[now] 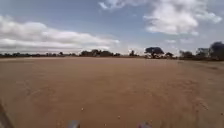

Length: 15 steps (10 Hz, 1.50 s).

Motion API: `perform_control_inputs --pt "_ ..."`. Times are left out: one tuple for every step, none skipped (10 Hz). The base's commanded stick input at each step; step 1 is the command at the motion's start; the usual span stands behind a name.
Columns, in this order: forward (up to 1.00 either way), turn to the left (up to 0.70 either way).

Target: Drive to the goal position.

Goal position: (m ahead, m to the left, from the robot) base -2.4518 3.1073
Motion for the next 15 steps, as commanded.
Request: perform_control_inputs --pt "0.00 0.00" --pt "0.00 0.00" --pt "0.00 0.00" --pt "0.00 0.00" --pt "0.00 -0.21" --pt "0.00 -0.45" --pt "0.00 -0.45" --pt "0.00 -0.45" --pt "0.00 -0.45" --pt "0.00 -0.45" --pt "0.00 -0.45" --pt "0.00 -0.45" --pt "0.00 -0.45" --pt "0.00 -0.45" --pt "0.00 -0.45"
